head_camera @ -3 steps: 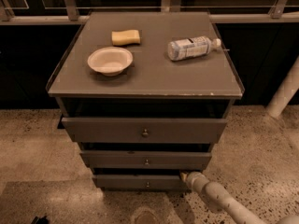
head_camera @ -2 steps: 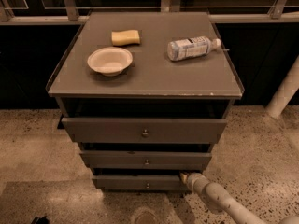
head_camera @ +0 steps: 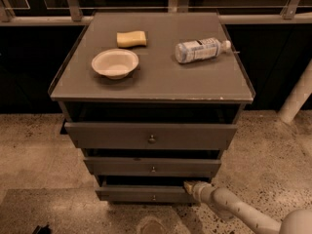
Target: Open bottom drawer
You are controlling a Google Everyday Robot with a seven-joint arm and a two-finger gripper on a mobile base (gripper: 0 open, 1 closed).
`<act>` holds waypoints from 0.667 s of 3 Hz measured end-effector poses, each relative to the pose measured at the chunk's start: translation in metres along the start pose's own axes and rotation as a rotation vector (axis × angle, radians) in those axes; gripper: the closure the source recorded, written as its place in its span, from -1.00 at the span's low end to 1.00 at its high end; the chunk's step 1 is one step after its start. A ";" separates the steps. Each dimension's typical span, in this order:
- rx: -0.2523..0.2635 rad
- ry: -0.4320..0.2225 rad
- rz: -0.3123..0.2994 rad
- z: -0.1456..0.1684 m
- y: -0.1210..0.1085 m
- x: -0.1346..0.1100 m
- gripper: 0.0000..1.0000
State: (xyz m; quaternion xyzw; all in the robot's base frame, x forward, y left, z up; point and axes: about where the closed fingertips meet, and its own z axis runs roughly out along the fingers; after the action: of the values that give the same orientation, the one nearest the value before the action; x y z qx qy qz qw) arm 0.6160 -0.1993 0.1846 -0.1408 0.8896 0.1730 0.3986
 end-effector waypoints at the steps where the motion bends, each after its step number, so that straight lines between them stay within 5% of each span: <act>1: -0.019 0.047 0.010 -0.006 0.003 0.015 1.00; 2: -0.019 0.047 0.010 -0.009 0.004 0.012 1.00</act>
Offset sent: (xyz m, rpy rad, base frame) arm -0.0770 -0.0169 -0.0366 -0.0041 0.2423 0.0850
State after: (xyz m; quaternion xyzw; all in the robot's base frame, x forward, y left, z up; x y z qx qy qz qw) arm 0.6014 -0.2009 0.1820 -0.1442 0.8978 0.1802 0.3751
